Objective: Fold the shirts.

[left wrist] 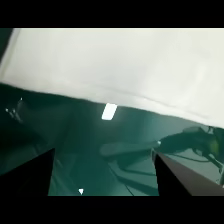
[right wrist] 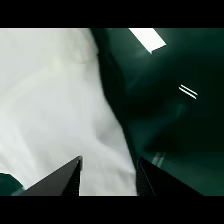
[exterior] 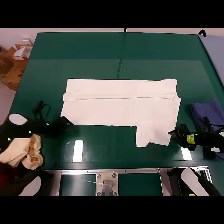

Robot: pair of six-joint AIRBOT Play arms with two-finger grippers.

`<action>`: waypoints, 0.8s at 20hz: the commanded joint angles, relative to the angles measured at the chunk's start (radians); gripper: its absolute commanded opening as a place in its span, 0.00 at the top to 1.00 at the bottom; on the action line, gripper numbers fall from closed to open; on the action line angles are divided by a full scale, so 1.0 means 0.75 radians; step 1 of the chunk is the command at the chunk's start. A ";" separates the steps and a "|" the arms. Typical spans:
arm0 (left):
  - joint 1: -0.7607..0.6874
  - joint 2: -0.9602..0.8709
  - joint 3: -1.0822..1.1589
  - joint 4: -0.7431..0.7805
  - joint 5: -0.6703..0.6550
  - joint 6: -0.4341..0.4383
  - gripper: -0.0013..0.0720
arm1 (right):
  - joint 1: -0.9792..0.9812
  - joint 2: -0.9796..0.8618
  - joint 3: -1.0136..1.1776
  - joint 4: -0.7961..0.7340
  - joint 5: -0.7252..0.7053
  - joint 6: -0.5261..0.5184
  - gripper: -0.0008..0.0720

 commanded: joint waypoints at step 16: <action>-0.272 -0.110 -0.021 -0.246 0.545 -0.032 0.34 | 0.094 -0.208 -0.061 0.176 -0.056 -0.143 0.41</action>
